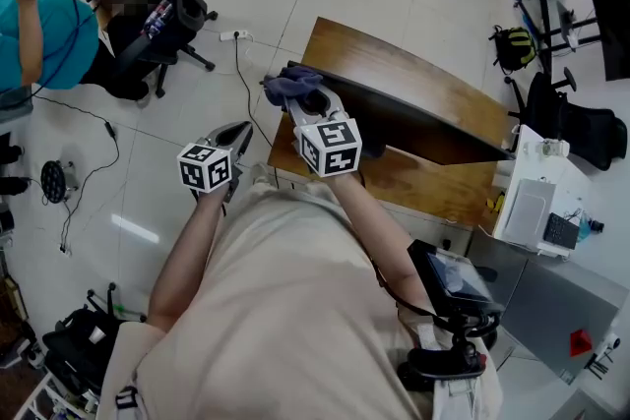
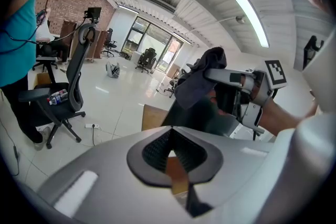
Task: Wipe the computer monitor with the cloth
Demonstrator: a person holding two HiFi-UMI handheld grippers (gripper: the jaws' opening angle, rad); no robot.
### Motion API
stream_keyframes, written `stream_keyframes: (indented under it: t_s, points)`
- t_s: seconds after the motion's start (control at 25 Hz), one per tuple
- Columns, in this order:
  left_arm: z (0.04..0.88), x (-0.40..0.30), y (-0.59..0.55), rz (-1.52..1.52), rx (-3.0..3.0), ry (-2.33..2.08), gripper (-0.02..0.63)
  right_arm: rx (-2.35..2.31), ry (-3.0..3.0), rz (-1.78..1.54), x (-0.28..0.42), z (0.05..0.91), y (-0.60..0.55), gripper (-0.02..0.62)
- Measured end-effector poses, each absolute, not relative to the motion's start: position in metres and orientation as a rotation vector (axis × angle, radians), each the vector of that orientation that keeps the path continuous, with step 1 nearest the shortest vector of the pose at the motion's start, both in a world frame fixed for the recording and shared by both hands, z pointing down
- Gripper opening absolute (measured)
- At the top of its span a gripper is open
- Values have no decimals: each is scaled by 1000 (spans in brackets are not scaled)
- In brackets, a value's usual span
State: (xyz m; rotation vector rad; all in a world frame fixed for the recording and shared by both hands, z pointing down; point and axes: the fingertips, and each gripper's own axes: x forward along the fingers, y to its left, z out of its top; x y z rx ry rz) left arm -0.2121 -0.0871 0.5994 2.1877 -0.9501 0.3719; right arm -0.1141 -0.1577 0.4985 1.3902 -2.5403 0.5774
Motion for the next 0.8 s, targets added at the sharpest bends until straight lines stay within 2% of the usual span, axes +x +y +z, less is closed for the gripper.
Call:
stream_keyframes:
  t_s: [0.8]
  points:
    - [597, -182, -86, 423, 2209, -914, -2, 1442, -2544, 572, -69, 498, -145, 117]
